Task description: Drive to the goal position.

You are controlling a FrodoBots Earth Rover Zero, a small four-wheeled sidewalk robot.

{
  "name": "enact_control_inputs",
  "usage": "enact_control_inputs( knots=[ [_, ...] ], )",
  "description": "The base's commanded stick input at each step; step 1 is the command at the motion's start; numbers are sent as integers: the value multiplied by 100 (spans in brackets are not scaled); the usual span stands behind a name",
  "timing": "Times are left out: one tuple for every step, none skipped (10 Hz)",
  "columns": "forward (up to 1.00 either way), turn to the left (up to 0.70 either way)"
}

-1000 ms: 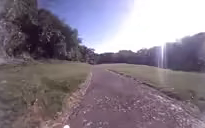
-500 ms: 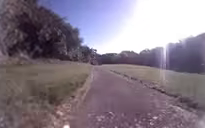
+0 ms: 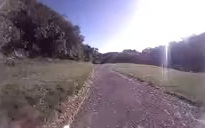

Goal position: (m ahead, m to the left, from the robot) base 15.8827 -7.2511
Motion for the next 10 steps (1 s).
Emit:
enact_control_inputs(
  knots=[
    [100,0],
    [100,0],
    [100,0],
    [100,0],
    [100,0],
    [100,0],
    [100,0],
    [100,0],
    [100,0],
    [100,0]
  ],
)
